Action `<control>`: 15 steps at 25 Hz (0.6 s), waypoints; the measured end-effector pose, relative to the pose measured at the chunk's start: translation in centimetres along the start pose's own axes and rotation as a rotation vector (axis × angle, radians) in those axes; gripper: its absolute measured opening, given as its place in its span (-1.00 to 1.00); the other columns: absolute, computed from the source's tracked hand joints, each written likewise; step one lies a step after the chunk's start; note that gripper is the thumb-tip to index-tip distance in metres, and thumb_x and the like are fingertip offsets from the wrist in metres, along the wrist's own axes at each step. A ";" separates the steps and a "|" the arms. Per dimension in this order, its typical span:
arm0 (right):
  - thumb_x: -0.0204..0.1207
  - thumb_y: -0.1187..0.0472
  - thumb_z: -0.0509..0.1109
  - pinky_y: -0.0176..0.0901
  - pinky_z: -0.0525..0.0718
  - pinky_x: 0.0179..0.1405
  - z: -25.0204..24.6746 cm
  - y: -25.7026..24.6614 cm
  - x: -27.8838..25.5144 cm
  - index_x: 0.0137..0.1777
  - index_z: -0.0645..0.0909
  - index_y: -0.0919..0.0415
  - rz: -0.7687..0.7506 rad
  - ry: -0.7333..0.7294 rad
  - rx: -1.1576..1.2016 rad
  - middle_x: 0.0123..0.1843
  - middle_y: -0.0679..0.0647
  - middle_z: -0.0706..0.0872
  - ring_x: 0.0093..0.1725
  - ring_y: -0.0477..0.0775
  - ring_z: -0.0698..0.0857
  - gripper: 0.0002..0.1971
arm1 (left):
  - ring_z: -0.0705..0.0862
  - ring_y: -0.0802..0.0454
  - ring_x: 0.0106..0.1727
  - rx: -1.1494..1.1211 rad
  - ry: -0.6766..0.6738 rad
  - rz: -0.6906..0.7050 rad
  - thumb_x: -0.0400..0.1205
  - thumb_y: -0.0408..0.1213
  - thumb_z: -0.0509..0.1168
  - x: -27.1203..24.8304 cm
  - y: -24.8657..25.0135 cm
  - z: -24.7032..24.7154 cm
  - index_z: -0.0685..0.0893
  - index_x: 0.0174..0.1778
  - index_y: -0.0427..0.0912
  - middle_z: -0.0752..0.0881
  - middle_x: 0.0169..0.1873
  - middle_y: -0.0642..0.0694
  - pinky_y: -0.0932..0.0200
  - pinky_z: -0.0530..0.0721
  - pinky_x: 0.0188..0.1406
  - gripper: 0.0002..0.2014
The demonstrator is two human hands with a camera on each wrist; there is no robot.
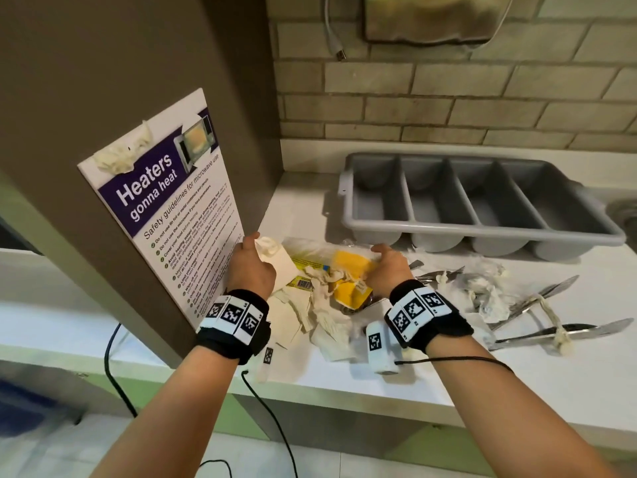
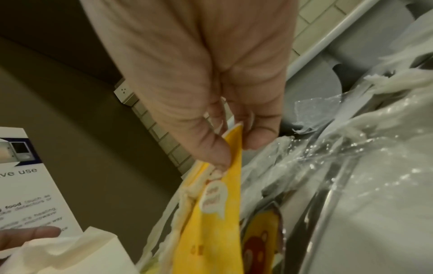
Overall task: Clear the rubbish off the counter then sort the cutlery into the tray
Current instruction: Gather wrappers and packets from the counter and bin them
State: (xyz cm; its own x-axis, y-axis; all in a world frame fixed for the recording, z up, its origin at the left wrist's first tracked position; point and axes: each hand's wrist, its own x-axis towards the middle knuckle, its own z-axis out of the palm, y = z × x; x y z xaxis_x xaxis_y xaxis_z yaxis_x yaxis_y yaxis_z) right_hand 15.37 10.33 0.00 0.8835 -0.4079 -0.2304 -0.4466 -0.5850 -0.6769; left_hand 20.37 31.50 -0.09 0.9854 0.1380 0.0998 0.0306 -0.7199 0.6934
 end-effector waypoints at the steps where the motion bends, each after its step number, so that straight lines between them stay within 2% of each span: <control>1: 0.42 0.48 0.32 -0.18 0.58 0.17 -0.2 0.1 -0.1 0.39 0.43 0.18 -0.017 0.013 0.020 0.29 0.26 0.65 0.29 0.22 0.62 -0.48 | 0.54 -0.32 0.33 -0.008 0.010 0.014 0.47 -0.59 0.15 -0.1 0.1 -0.1 0.44 0.40 -0.20 0.57 0.29 -0.34 -0.12 0.55 0.34 -0.45; 4: 0.41 0.47 0.30 -0.25 0.53 -0.02 -0.5 0.4 -0.5 0.43 0.40 0.08 -0.047 0.005 0.060 0.31 0.29 0.60 0.25 0.24 0.62 -0.41 | 0.54 -0.33 0.32 0.008 0.017 0.028 0.47 -0.57 0.18 -0.4 0.3 -0.3 0.44 0.40 -0.18 0.57 0.28 -0.34 -0.13 0.56 0.33 -0.46; 6: 0.38 0.41 0.27 -0.22 0.57 -0.03 -0.4 0.6 -0.5 0.48 0.33 -0.07 -0.023 -0.055 0.105 0.39 0.27 0.50 0.26 0.23 0.60 -0.33 | 0.54 -0.32 0.32 0.017 0.002 0.018 0.47 -0.56 0.19 -0.5 0.3 -0.2 0.43 0.40 -0.16 0.57 0.30 -0.33 -0.13 0.56 0.32 -0.45; 8: 0.30 0.26 0.27 -0.11 0.68 0.06 0.0 0.5 -0.4 0.40 0.39 -0.16 0.045 -0.101 0.183 0.39 0.23 0.50 0.20 0.22 0.65 -0.38 | 0.55 -0.30 0.33 -0.002 -0.011 0.004 0.47 -0.56 0.19 -0.7 0.4 -0.1 0.43 0.40 -0.15 0.57 0.30 -0.30 -0.12 0.57 0.32 -0.45; 9: 0.29 0.19 0.30 -0.04 0.70 0.14 0.2 0.3 -0.4 0.37 0.42 -0.14 0.071 -0.093 0.209 0.38 0.23 0.51 0.17 0.23 0.66 -0.42 | 0.55 -0.29 0.33 -0.012 -0.011 0.000 0.47 -0.56 0.19 -0.7 0.5 -0.1 0.44 0.39 -0.15 0.58 0.30 -0.30 -0.12 0.56 0.32 -0.46; 11: 0.39 0.13 0.37 0.03 0.68 0.22 0.4 -0.2 -0.3 0.40 0.42 0.01 0.095 -0.033 0.183 0.36 0.26 0.53 0.18 0.25 0.67 -0.47 | 0.56 -0.29 0.32 -0.024 -0.007 -0.008 0.47 -0.56 0.19 -1.0 0.6 -0.1 0.44 0.38 -0.17 0.59 0.29 -0.30 -0.12 0.56 0.32 -0.47; 13: 0.45 0.23 0.40 0.06 0.64 0.29 0.6 -0.6 -0.1 0.42 0.41 0.16 0.097 0.017 0.135 0.36 0.27 0.58 0.27 0.25 0.63 -0.48 | 0.55 -0.30 0.31 -0.043 -0.006 -0.010 0.47 -0.56 0.19 -1.3 0.7 -0.2 0.45 0.37 -0.19 0.59 0.28 -0.33 -0.11 0.56 0.32 -0.48; 15: 0.45 0.33 0.40 0.07 0.62 0.34 0.7 -0.7 0.0 0.38 0.47 0.25 0.106 0.002 0.111 0.36 0.27 0.61 0.32 0.25 0.62 -0.52 | 0.55 -0.30 0.32 -0.060 0.002 0.000 0.46 -0.57 0.20 -1.5 0.8 -0.4 0.45 0.36 -0.20 0.59 0.28 -0.34 -0.09 0.55 0.32 -0.48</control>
State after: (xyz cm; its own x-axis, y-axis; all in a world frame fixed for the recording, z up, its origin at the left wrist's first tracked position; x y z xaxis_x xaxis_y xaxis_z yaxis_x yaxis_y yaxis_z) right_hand 15.76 11.25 0.02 0.8320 -0.4647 -0.3029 -0.5185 -0.4574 -0.7225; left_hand 18.88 31.04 0.61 0.9851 0.1390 0.1013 0.0201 -0.6779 0.7349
